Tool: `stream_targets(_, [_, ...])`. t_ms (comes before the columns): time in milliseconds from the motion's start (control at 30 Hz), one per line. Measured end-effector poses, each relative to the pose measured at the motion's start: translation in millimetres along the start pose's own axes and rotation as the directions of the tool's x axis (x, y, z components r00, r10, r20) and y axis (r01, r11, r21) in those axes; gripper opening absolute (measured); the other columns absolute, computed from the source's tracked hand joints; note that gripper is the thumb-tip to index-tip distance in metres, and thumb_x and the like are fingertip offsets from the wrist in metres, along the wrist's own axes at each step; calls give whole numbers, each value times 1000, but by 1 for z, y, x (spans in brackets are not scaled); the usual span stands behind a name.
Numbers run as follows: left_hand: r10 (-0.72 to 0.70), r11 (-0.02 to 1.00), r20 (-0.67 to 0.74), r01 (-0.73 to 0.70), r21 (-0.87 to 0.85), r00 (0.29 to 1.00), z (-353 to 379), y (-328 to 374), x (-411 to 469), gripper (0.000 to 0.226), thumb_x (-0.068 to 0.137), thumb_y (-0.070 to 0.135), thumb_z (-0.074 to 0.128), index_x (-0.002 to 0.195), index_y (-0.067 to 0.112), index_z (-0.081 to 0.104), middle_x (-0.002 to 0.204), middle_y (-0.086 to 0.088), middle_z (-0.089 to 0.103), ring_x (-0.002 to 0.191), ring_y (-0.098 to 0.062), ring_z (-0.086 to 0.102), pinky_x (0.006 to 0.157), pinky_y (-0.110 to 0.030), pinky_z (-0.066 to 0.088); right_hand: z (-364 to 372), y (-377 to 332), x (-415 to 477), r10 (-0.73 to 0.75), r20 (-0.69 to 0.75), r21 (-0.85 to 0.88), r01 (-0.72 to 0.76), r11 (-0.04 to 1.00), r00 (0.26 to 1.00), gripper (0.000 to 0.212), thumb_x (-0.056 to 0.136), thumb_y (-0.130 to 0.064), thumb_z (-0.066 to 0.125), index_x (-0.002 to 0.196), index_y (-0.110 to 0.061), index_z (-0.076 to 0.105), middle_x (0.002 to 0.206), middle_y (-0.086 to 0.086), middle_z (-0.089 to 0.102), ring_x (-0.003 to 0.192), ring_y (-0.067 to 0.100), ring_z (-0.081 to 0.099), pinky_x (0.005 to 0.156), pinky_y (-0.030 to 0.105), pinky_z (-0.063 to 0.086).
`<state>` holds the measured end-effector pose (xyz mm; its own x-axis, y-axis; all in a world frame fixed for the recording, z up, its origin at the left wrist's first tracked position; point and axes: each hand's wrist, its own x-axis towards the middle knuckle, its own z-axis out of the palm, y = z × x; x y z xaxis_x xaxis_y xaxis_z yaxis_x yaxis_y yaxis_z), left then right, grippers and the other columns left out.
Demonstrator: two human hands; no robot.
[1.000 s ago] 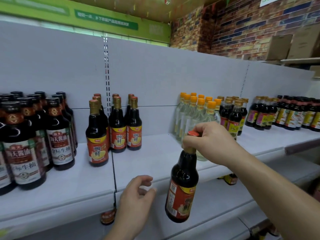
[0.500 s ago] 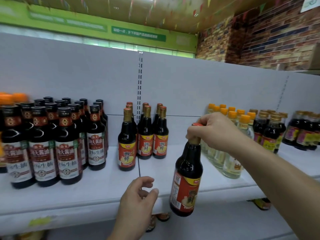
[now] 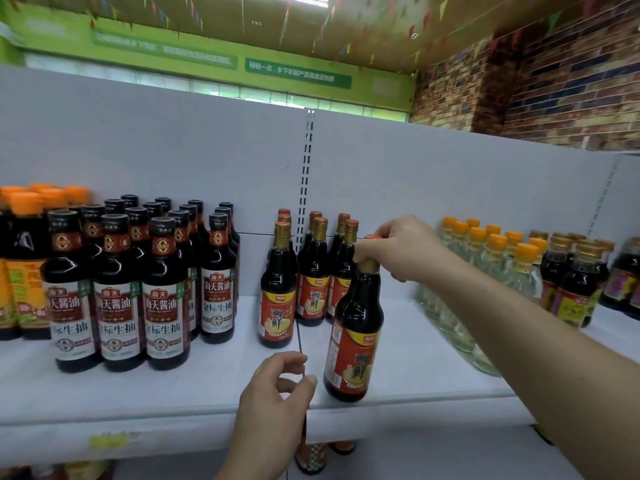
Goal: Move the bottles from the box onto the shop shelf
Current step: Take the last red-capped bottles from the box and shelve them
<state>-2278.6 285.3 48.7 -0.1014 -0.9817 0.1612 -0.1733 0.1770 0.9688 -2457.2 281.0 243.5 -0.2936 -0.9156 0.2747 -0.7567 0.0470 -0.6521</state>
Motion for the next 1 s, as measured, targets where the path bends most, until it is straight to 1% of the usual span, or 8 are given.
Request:
stream_targets(100, [-3, 1000, -6, 3, 2, 1000, -1, -2, 6, 15, 94, 28, 69, 103, 39, 64, 106, 21, 66, 84, 13, 59, 69, -14, 43, 9, -1, 10, 17, 8, -19, -17, 1000, 1000, 20, 81, -25, 75, 72, -7, 74, 57, -4, 71, 32, 4, 44, 35, 13, 33])
stream_targets(200, [-13, 1000, -9, 13, 3, 1000, -3, -4, 12, 15, 94, 28, 69, 104, 39, 64, 107, 22, 66, 89, 5, 62, 66, -11, 42, 17, -2, 19, 32, 21, -37, -31, 999, 999, 23, 84, -25, 74, 67, -10, 71, 47, -8, 63, 30, 2, 42, 33, 11, 31])
stream_targets(367, [-21, 1000, -10, 22, 12, 1000, -7, -10, 22, 15, 94, 30, 69, 105, 39, 64, 108, 22, 66, 95, 2, 62, 69, -14, 43, 30, 2, 33, 45, 28, -61, -43, 997, 999, 24, 85, -26, 74, 67, -10, 71, 46, -6, 63, 30, 2, 44, 33, 12, 32])
stream_targets(500, [-21, 1000, -12, 21, 6, 1000, -8, -14, 29, 15, 95, 30, 69, 106, 39, 63, 108, 23, 66, 96, 1, 61, 71, -15, 44, 35, 4, 40, 54, 21, -79, -52, 996, 998, 25, 86, -26, 74, 66, -11, 69, 36, -8, 54, 32, 3, 44, 32, 12, 31])
stream_targets(767, [-13, 1000, -19, 13, 5, 1000, -6, -16, 38, 16, 96, 27, 69, 109, 35, 64, 108, 20, 66, 96, -4, 62, 68, -14, 43, 37, 8, 49, 28, 46, -97, -24, 995, 999, 27, 86, -27, 76, 65, -13, 67, 35, -9, 53, 27, 0, 43, 32, 12, 30])
stream_targets(867, [-7, 1000, -20, 7, 1, 1000, -5, -16, 39, 16, 95, 26, 69, 108, 35, 65, 108, 20, 66, 95, -4, 62, 68, -14, 43, 35, 14, 46, -1, 72, -97, 8, 995, 997, 27, 82, -37, 82, 76, -14, 70, 49, -5, 64, 39, 4, 54, 41, 16, 39])
stream_targets(933, [-7, 1000, -24, 7, 11, 1000, -5, -17, 41, 17, 95, 27, 69, 109, 36, 65, 108, 19, 66, 95, -5, 62, 69, -15, 43, 32, 23, 43, 4, 103, -84, 5, 996, 995, 36, 79, -48, 83, 91, -16, 72, 71, 1, 73, 53, 12, 65, 51, 25, 49])
stream_targets(1000, [-2, 1000, -33, 3, 18, 999, -7, -18, 43, 17, 95, 27, 69, 108, 36, 66, 108, 18, 66, 94, -6, 63, 70, -17, 43, 30, 39, 38, 34, 155, -49, -27, 998, 987, 46, 78, -54, 83, 106, -20, 70, 85, 1, 76, 63, 14, 72, 59, 28, 56])
